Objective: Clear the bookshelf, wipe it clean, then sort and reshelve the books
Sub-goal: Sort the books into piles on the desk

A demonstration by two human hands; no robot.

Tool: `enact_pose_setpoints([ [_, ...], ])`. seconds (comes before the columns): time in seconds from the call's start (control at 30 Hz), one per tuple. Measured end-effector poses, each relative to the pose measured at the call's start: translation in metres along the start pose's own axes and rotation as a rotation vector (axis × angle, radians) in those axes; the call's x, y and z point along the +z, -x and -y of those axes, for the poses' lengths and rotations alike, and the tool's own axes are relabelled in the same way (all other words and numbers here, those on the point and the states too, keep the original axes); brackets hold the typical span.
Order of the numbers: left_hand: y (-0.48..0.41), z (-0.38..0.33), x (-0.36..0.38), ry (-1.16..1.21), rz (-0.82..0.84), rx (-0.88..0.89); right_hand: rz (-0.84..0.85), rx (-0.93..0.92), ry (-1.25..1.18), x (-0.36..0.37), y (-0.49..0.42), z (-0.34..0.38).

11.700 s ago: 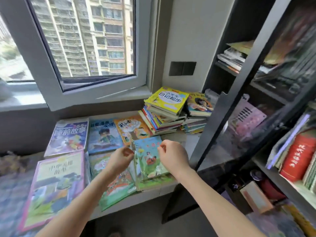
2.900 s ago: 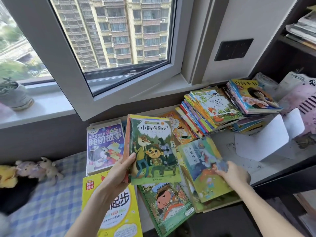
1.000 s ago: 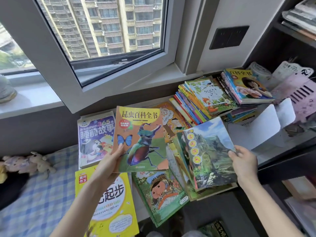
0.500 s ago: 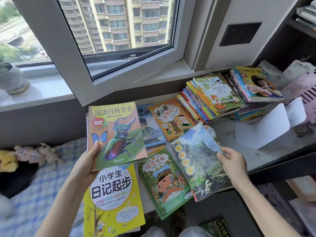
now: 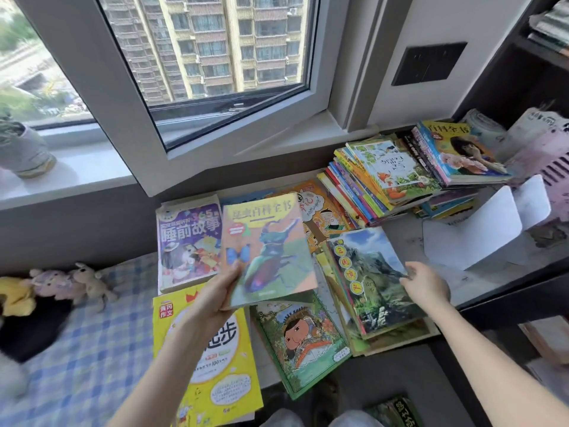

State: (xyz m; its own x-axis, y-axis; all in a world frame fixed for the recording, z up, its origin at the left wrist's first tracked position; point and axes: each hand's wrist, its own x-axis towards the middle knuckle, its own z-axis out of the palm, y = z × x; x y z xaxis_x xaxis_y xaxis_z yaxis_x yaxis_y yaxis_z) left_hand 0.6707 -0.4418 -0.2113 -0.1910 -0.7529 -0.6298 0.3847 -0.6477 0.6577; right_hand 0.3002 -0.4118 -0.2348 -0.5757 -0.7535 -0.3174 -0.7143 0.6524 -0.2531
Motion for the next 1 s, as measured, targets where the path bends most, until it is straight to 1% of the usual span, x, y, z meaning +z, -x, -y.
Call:
enact_pose_setpoints([
  [0.03, -0.004, 0.004, 0.011, -0.003, 0.027, -0.011, -0.031, 0.009, 0.099, 0.000, 0.001, 0.001],
  [0.07, -0.006, 0.007, 0.021, -0.012, 0.058, -0.031, -0.081, 0.012, 0.110, 0.000, 0.001, 0.005],
  [0.1, -0.008, 0.011, 0.031, -0.020, 0.087, -0.058, -0.103, 0.002, 0.031, -0.002, 0.004, 0.011],
  [0.13, -0.009, 0.014, 0.040, -0.027, 0.109, -0.088, -0.072, -0.022, -0.157, -0.007, 0.009, 0.019],
  [0.17, -0.009, 0.019, 0.050, -0.038, 0.133, -0.115, 0.023, -0.025, -0.447, -0.014, 0.014, 0.029],
  [0.2, -0.008, 0.023, 0.060, -0.053, 0.158, -0.141, 0.189, 0.008, -0.744, -0.025, 0.025, 0.038],
  [0.23, -0.009, 0.029, 0.068, -0.071, 0.182, -0.166, 0.327, 0.026, -0.919, -0.034, 0.033, 0.046],
  [0.27, -0.009, 0.033, 0.076, -0.092, 0.198, -0.190, 0.417, 0.003, -0.967, -0.040, 0.037, 0.050],
  [0.33, -0.012, 0.041, 0.089, -0.128, 0.234, -0.219, 0.425, -0.059, -0.846, -0.045, 0.030, 0.048],
  [0.4, -0.017, 0.048, 0.101, -0.134, 0.283, -0.248, 0.359, -0.029, -0.789, -0.048, 0.022, 0.042],
  [0.43, -0.018, 0.051, 0.105, -0.131, 0.302, -0.267, 0.355, 0.003, -0.791, -0.047, 0.019, 0.039],
  [0.53, -0.018, 0.063, 0.119, -0.155, 0.347, -0.325, 0.440, 0.080, -0.785, -0.046, 0.015, 0.026],
  [0.57, -0.019, 0.065, 0.122, -0.174, 0.367, -0.328, 0.441, 0.095, -0.802, -0.044, 0.015, 0.022],
  [0.63, -0.023, 0.064, 0.127, -0.233, 0.431, -0.336, 0.378, 0.094, -0.878, -0.046, 0.011, 0.015],
  [0.67, -0.026, 0.062, 0.128, -0.298, 0.457, -0.346, 0.322, 0.071, -0.911, -0.049, 0.011, 0.013],
  [0.73, -0.035, 0.056, 0.131, -0.514, 0.491, -0.373, 0.237, 0.010, -0.921, -0.055, 0.010, 0.009],
  [0.8, -0.042, 0.055, 0.134, -0.743, 0.511, -0.366, 0.191, -0.041, -0.879, -0.057, 0.009, 0.011],
  [0.83, -0.045, 0.056, 0.136, -0.815, 0.503, -0.356, 0.186, -0.044, -0.869, -0.057, 0.009, 0.012],
  [0.9, -0.049, 0.057, 0.140, -0.870, 0.447, -0.344, 0.186, -0.032, -0.848, -0.056, 0.004, 0.013],
  [1.0, -0.053, 0.061, 0.146, -0.885, 0.417, -0.333, 0.164, -0.019, -0.812, -0.055, -0.002, 0.013],
])
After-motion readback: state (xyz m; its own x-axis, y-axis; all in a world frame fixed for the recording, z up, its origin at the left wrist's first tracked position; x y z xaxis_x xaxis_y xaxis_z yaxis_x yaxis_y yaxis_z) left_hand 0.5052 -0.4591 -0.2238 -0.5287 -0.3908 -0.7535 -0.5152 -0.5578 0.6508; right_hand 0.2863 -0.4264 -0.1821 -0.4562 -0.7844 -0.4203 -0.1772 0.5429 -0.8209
